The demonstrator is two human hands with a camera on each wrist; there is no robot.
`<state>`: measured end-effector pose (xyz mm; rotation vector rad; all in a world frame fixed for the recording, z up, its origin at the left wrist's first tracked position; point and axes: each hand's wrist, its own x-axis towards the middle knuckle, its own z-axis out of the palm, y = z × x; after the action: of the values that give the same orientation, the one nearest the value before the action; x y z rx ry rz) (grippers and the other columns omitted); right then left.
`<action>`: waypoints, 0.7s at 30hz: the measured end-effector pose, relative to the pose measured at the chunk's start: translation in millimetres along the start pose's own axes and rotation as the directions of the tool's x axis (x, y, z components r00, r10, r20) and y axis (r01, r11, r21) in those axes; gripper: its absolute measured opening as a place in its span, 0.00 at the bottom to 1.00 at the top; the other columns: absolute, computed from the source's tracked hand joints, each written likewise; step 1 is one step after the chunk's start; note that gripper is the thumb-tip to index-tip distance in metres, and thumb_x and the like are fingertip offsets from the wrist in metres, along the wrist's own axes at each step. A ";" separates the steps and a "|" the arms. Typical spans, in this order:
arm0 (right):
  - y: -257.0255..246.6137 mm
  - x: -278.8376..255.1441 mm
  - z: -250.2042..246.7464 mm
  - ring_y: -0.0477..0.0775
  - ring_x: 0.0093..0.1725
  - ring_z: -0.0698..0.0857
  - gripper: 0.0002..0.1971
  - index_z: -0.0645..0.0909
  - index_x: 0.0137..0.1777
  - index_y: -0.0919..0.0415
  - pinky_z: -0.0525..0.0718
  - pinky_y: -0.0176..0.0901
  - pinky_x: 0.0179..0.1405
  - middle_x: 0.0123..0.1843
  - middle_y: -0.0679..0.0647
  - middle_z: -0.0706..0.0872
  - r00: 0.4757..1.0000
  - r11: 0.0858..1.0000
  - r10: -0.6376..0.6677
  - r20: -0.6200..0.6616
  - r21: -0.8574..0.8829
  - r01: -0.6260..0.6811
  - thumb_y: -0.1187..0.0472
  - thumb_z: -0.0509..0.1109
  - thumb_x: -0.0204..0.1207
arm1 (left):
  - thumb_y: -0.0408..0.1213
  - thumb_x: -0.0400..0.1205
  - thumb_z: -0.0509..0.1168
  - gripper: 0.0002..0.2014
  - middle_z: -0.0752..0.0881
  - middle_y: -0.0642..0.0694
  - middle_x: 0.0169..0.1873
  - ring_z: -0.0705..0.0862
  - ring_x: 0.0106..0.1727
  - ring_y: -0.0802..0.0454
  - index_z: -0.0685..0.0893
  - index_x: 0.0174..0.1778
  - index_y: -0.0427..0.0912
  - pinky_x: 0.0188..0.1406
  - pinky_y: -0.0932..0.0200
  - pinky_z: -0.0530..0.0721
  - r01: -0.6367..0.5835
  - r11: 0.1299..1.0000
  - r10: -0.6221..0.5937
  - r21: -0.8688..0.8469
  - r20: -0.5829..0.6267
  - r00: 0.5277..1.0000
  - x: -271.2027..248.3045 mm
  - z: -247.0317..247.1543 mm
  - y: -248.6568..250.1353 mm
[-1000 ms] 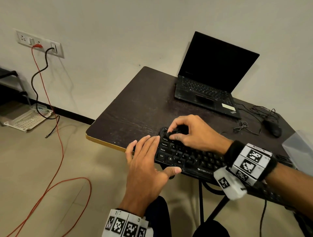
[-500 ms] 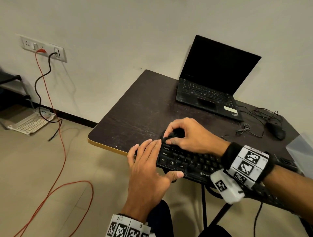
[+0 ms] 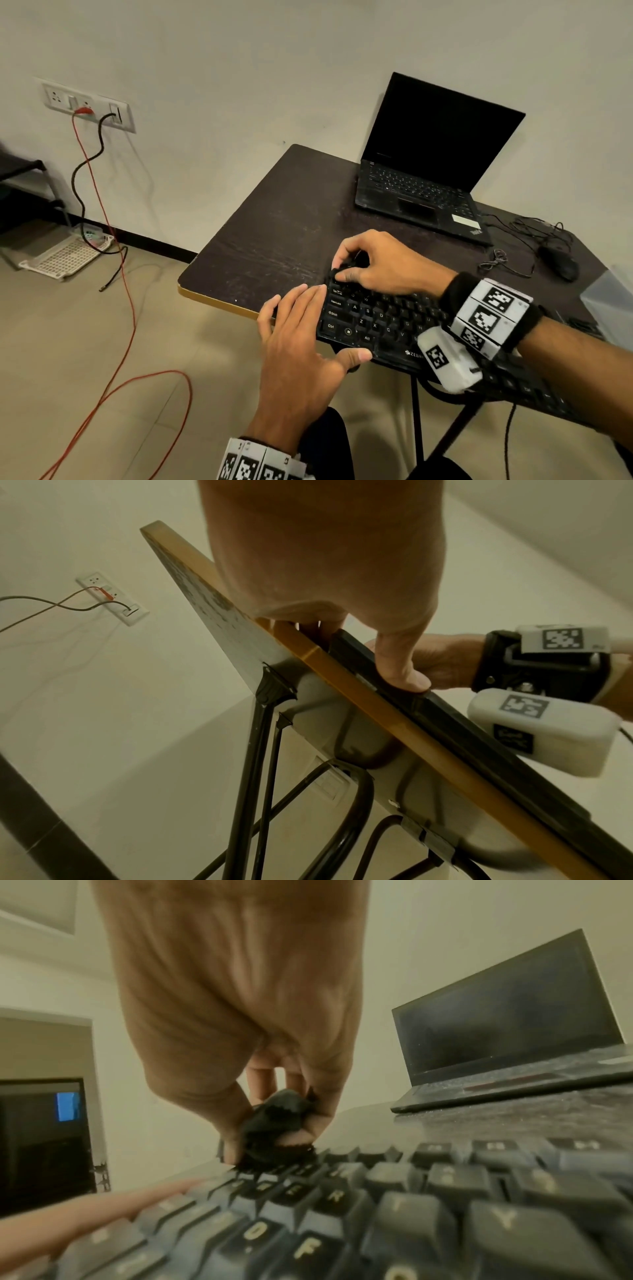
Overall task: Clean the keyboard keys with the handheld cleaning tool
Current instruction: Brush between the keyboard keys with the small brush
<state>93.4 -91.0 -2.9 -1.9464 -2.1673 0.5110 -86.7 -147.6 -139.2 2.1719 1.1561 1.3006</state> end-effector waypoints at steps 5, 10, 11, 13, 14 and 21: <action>1.4 -5.0 2.8 0.37 0.40 0.86 0.02 0.91 0.49 0.47 0.80 0.37 0.45 0.46 0.43 0.93 0.995 0.999 0.046 -0.087 0.009 -0.045 0.55 0.81 0.81 | 0.79 0.73 0.65 0.50 0.84 0.55 0.74 0.74 0.83 0.55 0.82 0.78 0.41 0.87 0.39 0.60 0.003 1.000 -0.003 0.007 0.004 1.000 -0.8 -0.6 1.4; -7.6 -19.8 2.8 0.38 0.43 0.88 0.02 0.91 0.49 0.45 0.85 0.41 0.47 0.46 0.43 0.93 0.998 0.998 0.051 -0.026 0.036 -0.050 0.55 0.81 0.81 | 0.79 0.73 0.65 0.50 0.83 0.55 0.75 0.73 0.84 0.55 0.81 0.79 0.42 0.87 0.38 0.60 0.014 1.000 -0.014 0.009 0.014 1.000 -1.1 -1.4 1.3; -9.1 -24.2 2.1 0.37 0.41 0.86 0.02 0.91 0.48 0.45 0.83 0.39 0.45 0.46 0.43 0.92 0.995 0.996 0.079 -0.058 0.042 -0.076 0.55 0.80 0.81 | 0.79 0.73 0.64 0.50 0.83 0.54 0.75 0.73 0.84 0.54 0.81 0.79 0.41 0.87 0.38 0.60 0.011 1.000 -0.012 0.008 0.014 1.000 -1.2 -1.5 1.4; -17.4 -36.1 7.7 0.37 0.43 0.86 0.03 0.91 0.48 0.43 0.81 0.37 0.46 0.47 0.41 0.91 0.992 0.993 0.099 -0.084 0.065 -0.094 0.54 0.80 0.82 | 0.80 0.74 0.63 0.50 0.84 0.53 0.75 0.74 0.84 0.54 0.81 0.79 0.41 0.87 0.39 0.60 0.008 1.000 -0.008 0.005 0.010 1.000 -1.4 -2.5 1.1; -22.9 -44.2 12.4 0.38 0.45 0.87 0.03 0.91 0.48 0.43 0.83 0.38 0.47 0.48 0.41 0.91 0.994 0.994 0.083 -0.068 0.081 -0.077 0.54 0.80 0.82 | 0.80 0.75 0.62 0.50 0.84 0.53 0.75 0.74 0.83 0.53 0.81 0.79 0.41 0.87 0.38 0.60 0.006 1.000 -0.006 0.003 0.006 1.000 -1.2 -2.3 1.5; -36.4 -84.2 45.1 0.42 0.51 0.86 0.04 0.92 0.51 0.47 0.83 0.42 0.56 0.50 0.41 0.88 0.955 0.992 0.076 -0.288 0.115 -0.044 0.57 0.81 0.79 | 0.65 0.74 0.68 0.41 0.86 0.51 0.71 0.78 0.80 0.50 0.83 0.76 0.39 0.85 0.41 0.61 -0.011 1.000 0.011 -0.011 -0.038 0.999 -0.5 -5.0 5.6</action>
<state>54.0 -183.1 -23.4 -1.8985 -1.8657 0.3169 -88.5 -151.9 -133.3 2.1572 1.1502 1.3552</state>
